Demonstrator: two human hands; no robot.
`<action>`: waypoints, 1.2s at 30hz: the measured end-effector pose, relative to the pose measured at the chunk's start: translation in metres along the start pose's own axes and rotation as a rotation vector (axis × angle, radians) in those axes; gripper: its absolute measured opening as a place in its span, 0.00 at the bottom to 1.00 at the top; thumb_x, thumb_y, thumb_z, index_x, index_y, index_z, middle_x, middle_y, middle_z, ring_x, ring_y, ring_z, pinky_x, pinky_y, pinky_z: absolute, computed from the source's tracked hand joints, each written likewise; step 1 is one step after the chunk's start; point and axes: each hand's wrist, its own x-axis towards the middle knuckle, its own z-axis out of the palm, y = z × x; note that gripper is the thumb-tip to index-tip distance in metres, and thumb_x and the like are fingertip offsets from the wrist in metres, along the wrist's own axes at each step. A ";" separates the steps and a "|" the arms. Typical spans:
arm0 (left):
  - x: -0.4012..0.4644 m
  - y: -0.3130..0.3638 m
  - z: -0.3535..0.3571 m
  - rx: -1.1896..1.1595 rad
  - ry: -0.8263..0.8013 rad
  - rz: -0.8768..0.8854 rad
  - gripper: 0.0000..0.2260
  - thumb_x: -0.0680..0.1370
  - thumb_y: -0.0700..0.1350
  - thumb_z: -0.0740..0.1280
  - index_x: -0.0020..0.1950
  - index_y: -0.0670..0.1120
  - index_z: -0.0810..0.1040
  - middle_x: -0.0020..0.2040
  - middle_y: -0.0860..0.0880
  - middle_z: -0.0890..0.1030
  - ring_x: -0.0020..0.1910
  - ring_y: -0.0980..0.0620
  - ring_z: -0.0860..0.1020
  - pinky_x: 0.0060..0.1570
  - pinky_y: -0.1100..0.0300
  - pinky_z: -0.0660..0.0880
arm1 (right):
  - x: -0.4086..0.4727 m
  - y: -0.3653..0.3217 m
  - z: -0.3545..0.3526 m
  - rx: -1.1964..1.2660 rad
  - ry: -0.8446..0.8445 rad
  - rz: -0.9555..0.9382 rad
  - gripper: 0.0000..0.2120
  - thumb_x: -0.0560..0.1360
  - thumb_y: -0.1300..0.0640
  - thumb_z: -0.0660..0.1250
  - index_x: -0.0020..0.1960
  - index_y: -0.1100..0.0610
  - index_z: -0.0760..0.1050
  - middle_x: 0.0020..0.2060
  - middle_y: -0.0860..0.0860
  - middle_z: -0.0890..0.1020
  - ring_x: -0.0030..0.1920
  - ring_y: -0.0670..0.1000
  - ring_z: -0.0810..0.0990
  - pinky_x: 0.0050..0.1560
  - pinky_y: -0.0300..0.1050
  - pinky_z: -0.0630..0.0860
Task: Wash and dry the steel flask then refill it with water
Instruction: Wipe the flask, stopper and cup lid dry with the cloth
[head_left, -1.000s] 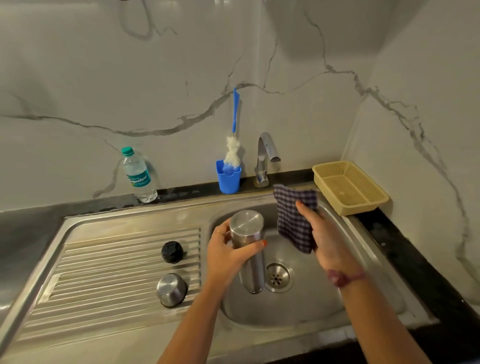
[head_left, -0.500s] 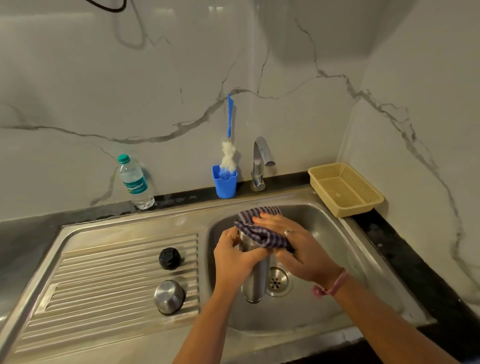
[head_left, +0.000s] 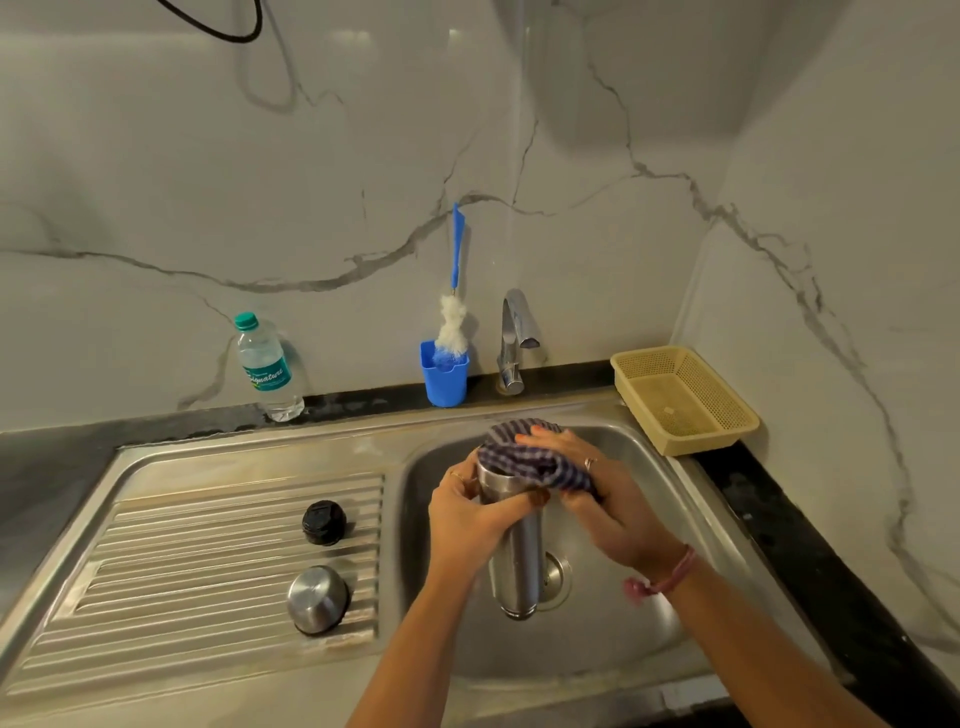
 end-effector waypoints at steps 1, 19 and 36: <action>-0.002 0.003 0.002 -0.009 -0.023 0.010 0.29 0.59 0.53 0.83 0.58 0.53 0.82 0.55 0.50 0.84 0.53 0.51 0.83 0.53 0.52 0.81 | 0.004 0.000 0.000 0.014 0.024 0.045 0.22 0.75 0.57 0.56 0.67 0.59 0.73 0.64 0.50 0.77 0.67 0.48 0.72 0.73 0.54 0.61; -0.006 0.011 0.012 -0.016 -0.017 -0.038 0.28 0.56 0.54 0.82 0.54 0.53 0.82 0.52 0.52 0.84 0.52 0.53 0.83 0.51 0.56 0.81 | 0.026 -0.009 -0.001 -0.153 -0.070 0.043 0.25 0.72 0.51 0.54 0.66 0.56 0.73 0.62 0.50 0.78 0.65 0.41 0.71 0.70 0.46 0.66; -0.003 0.014 0.004 -0.330 -0.051 -0.077 0.26 0.59 0.48 0.82 0.56 0.51 0.84 0.54 0.47 0.85 0.55 0.45 0.82 0.54 0.48 0.79 | 0.027 -0.031 0.003 0.916 0.120 0.485 0.35 0.81 0.38 0.41 0.60 0.59 0.79 0.60 0.56 0.81 0.63 0.53 0.77 0.64 0.46 0.71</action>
